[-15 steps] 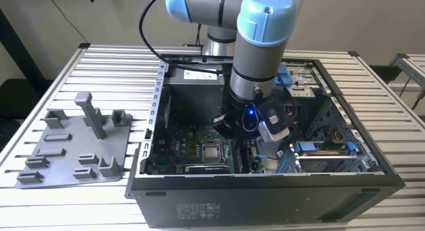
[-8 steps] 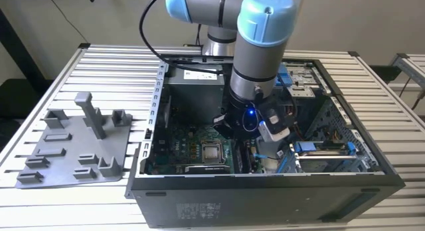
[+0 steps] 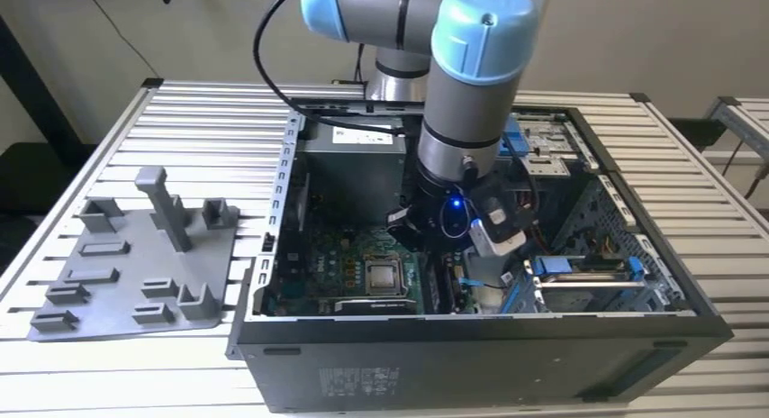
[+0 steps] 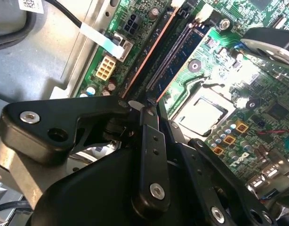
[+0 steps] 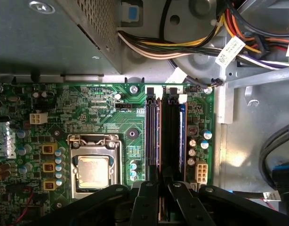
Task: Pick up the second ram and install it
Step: 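Insert the second ram into the second slot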
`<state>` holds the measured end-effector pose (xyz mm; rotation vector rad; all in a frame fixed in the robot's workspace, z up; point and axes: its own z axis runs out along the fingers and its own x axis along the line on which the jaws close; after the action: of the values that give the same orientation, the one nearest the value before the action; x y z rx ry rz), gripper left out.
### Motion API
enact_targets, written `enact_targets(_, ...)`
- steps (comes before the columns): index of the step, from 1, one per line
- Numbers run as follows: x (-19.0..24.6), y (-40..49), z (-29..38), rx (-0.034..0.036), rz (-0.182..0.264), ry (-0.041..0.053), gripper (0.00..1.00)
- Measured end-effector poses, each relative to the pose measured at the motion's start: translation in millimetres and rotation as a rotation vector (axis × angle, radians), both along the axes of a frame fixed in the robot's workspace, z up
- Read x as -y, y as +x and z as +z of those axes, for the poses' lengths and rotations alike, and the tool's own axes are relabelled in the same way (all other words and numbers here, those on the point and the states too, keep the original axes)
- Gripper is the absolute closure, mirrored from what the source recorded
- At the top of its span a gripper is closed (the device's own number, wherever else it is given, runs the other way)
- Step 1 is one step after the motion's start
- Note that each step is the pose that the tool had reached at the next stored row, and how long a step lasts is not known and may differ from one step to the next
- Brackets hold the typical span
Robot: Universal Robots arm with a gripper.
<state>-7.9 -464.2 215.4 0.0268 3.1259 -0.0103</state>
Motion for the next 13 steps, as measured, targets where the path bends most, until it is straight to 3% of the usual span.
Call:
enact_targets(8,-1.2,0.1,-0.7,-0.0001,0.001,-0.0003,0.86)
enact_targets(13,-1.1,0.0,-5.5,-0.0003,0.001,-0.0005,0.86)
